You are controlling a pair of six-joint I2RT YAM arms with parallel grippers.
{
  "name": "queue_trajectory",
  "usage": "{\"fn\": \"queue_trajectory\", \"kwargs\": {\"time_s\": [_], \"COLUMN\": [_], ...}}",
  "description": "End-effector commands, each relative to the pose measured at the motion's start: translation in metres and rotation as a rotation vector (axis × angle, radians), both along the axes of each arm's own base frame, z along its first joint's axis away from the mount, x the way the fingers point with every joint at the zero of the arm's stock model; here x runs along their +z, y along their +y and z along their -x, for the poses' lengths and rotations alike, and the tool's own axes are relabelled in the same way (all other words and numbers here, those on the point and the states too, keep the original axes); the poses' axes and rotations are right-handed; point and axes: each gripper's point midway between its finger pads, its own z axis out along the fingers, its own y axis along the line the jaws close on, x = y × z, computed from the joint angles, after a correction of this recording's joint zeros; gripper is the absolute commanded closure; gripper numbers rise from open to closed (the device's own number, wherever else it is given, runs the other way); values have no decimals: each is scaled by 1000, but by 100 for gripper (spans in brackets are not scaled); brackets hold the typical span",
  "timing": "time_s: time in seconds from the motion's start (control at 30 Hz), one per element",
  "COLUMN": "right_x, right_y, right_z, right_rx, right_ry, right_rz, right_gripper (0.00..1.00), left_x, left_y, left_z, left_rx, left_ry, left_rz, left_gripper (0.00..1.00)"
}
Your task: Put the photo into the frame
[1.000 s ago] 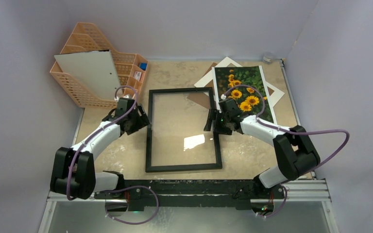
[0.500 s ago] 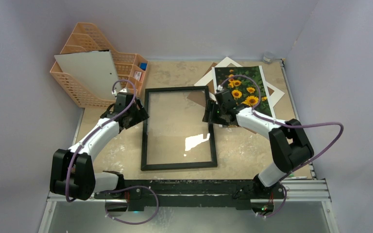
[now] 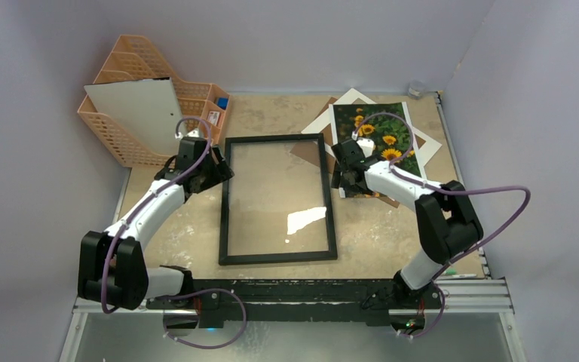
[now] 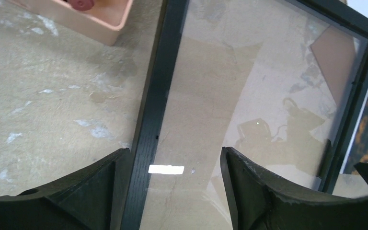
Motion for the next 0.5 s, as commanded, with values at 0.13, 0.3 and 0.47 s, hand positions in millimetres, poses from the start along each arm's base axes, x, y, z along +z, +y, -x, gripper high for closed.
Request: {"fn": "queue_trajectory", "kwargs": {"time_s": [0.13,0.3,0.47], "right_x": [35,65,74], "right_y": [-16,-72,-144], "right_z": [-43,-92,-118], "right_rx": [-77,-235,-425], "right_ry": [-102,-221,-293], "right_rz": [-62,-109,-160], "right_gripper": [20,21,22], "left_x": [42,62,71], "left_y": [-36,-63,-86], "left_z": [-25,-37,-51], "left_rx": [-160,-254,-300], "left_ry": [-133,-188,-186], "left_rz": [134,234,288], "left_gripper": [29,29,30]}}
